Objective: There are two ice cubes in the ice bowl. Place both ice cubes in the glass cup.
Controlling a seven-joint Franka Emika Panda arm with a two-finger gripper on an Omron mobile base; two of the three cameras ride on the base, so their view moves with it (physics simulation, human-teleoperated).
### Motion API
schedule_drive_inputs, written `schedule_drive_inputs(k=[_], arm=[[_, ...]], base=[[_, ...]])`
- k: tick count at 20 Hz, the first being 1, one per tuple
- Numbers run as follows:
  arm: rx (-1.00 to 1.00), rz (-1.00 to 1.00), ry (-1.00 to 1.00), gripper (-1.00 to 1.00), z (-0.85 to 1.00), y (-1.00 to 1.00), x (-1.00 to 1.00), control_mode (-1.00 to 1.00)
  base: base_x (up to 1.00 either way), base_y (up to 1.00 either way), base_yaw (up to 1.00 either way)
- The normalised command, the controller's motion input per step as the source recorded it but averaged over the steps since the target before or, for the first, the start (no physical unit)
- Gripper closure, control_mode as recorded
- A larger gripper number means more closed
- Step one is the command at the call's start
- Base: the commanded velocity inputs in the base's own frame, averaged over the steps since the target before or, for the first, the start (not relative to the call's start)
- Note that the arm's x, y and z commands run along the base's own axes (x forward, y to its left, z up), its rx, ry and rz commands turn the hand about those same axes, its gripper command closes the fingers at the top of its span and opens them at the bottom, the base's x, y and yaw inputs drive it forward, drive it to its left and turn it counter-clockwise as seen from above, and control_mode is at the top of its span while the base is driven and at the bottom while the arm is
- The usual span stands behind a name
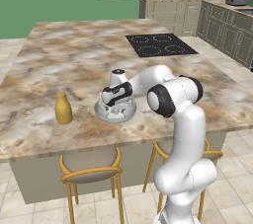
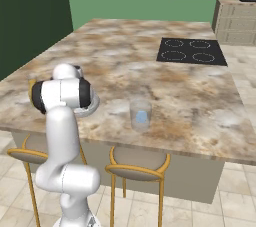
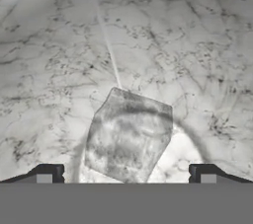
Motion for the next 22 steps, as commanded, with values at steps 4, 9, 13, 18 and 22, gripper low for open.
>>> schedule_drive_inputs(k=[4,9,13,18,22], arm=[[0.0,0.0,-0.06,-1.0,-0.21,0.0,0.24,-1.0],[0.0,0.0,-0.03,-1.0,-0.12,0.0,0.24,-1.0],[0.0,0.0,-0.01,-1.0,-0.19,0.0,0.19,-1.0],[0.0,0.0,-0.01,1.0,-0.08,0.0,0.16,-1.0],[0.0,0.0,-0.01,1.0,0.02,0.0,0.0,-1.0]], base=[[0.0,0.0,0.0],[0.0,0.0,0.0],[0.0,0.0,0.0],[0.0,0.0,0.0],[0.0,0.0,0.0]])
